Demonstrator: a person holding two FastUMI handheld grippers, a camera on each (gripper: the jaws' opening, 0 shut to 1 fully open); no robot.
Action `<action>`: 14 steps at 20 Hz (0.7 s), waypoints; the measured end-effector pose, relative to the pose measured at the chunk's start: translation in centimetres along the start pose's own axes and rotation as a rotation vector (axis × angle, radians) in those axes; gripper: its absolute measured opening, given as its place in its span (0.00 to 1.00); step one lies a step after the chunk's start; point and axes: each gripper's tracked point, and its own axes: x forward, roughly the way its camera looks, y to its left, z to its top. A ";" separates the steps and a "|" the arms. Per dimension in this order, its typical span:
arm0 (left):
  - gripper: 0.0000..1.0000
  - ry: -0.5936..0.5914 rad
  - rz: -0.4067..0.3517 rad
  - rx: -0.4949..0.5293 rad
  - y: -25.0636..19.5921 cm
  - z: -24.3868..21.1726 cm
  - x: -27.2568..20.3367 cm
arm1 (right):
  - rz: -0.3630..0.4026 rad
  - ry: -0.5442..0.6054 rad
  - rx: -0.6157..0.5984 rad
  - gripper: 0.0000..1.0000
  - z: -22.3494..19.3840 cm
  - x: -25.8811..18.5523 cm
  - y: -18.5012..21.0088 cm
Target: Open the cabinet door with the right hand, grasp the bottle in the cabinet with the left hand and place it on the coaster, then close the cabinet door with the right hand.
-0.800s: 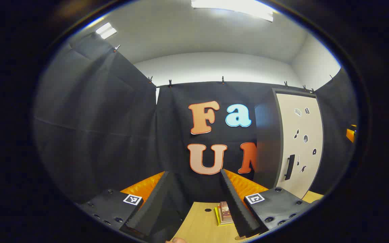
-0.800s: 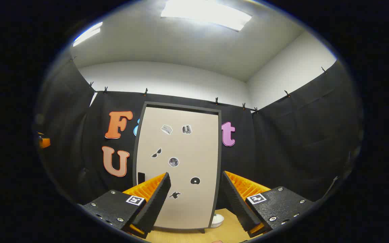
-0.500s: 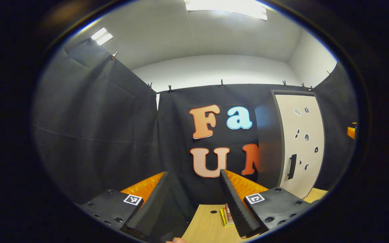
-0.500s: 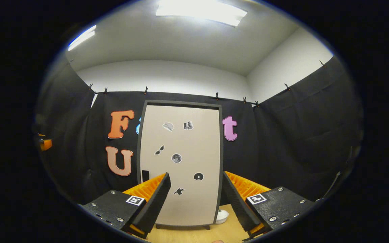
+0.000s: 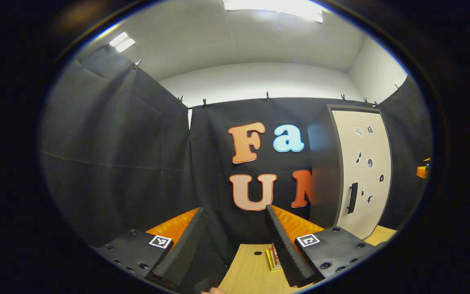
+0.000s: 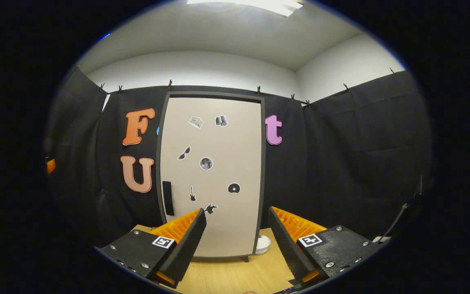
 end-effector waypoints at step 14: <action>0.95 0.016 0.093 0.041 3.7 -0.7 -1.6 | 0.156 0.052 0.015 0.95 -3.2 6.4 10.4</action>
